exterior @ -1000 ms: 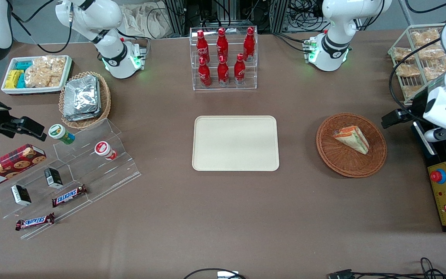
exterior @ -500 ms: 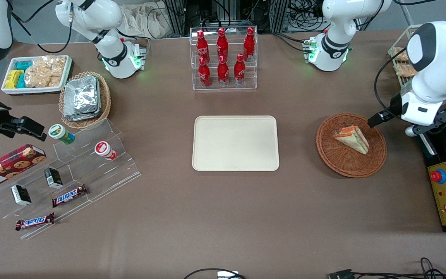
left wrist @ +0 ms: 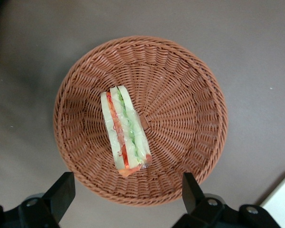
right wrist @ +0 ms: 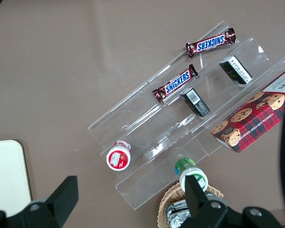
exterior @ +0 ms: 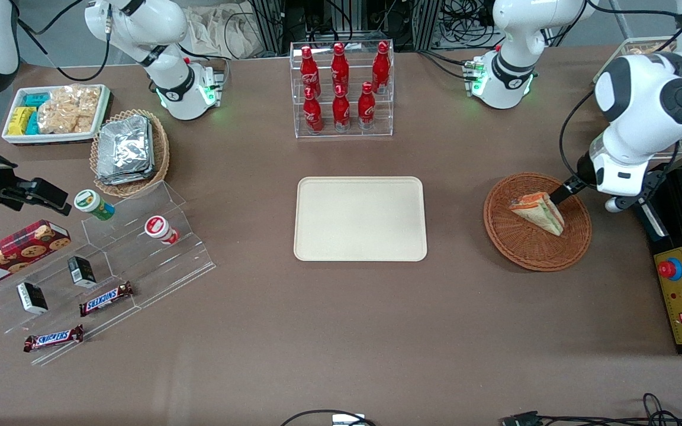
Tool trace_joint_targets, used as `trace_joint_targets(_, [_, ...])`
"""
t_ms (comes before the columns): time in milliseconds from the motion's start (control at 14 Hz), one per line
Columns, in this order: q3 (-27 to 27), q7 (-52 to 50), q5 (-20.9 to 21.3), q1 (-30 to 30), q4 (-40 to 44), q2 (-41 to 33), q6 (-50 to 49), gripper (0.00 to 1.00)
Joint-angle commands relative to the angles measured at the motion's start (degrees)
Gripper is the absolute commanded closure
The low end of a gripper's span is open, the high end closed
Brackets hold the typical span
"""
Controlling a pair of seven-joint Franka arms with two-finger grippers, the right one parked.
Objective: Place sandwich from basket to tray
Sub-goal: 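Lower the open left gripper around the sandwich and close it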
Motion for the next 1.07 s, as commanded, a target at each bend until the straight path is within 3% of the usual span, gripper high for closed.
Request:
trace_joint_targets(0, [-0.2, -3.9, -0.6, 0.2, -4.3, 0.1, 5.5, 0.00])
trace_joint_targets(1000, [-0.3, -11.3, -0.4, 0.1, -11.3, 11.3, 24.3, 0.00])
